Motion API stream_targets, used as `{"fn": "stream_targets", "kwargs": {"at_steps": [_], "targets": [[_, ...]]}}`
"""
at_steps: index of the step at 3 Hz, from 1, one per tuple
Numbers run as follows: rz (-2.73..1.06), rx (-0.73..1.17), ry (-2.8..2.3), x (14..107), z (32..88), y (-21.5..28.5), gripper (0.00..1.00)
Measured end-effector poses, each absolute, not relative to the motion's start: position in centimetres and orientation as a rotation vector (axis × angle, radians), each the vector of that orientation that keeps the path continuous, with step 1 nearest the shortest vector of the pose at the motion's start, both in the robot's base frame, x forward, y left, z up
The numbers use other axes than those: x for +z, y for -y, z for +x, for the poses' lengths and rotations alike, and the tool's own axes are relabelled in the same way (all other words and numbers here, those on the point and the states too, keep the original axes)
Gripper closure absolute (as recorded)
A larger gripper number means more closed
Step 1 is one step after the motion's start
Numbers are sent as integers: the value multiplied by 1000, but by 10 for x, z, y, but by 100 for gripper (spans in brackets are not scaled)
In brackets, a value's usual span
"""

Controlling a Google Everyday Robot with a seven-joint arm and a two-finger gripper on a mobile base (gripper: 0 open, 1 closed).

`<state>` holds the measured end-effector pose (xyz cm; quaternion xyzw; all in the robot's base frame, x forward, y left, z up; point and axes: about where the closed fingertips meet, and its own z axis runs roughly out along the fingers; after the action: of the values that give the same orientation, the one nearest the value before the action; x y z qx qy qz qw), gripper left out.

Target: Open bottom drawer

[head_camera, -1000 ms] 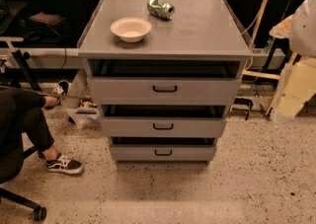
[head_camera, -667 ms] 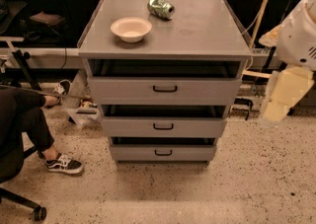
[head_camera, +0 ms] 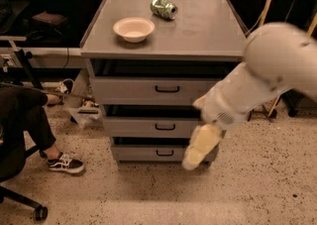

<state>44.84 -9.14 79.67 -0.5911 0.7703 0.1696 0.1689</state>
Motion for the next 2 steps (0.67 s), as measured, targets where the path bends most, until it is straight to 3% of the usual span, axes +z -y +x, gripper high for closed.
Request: {"fn": "stream_targets", "kwargs": {"at_steps": [1,2], "targets": [[-1612,700,-2258,696,449,34,0],[-1496,760,-2309,624,475,5,0]]}}
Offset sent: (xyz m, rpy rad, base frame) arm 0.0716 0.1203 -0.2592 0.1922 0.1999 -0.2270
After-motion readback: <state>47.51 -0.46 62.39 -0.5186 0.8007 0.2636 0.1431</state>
